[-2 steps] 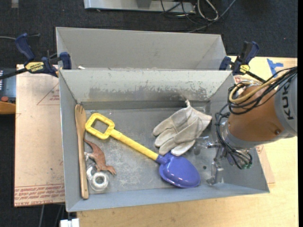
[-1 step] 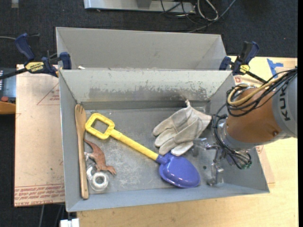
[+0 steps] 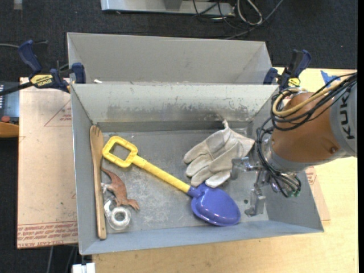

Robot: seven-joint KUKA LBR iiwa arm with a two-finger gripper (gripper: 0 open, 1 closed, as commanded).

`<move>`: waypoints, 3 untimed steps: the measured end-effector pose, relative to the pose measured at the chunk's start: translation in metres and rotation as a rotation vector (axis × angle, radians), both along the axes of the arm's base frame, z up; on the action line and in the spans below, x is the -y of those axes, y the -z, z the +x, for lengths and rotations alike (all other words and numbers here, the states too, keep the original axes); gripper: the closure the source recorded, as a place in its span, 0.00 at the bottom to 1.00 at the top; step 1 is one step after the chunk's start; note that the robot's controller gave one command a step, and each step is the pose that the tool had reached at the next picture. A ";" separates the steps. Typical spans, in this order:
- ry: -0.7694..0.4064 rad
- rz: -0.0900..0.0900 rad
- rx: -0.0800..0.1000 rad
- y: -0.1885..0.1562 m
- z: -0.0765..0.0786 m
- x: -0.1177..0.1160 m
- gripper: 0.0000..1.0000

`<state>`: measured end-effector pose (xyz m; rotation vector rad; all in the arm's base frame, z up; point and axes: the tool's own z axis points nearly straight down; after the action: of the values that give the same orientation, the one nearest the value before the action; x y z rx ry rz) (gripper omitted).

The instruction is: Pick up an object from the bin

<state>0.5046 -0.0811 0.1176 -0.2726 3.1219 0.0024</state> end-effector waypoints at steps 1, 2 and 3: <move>-0.093 -0.001 -0.005 0.006 0.003 0.008 0.00; 0.022 0.002 -0.004 0.019 -0.015 -0.015 0.00; -0.030 -0.002 0.006 -0.059 -0.019 -0.029 0.00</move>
Offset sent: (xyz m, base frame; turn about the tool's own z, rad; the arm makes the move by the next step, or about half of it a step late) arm -0.0144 0.0135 -0.0185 0.0233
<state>0.4853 -0.0521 0.1764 -0.3182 3.1118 -0.0008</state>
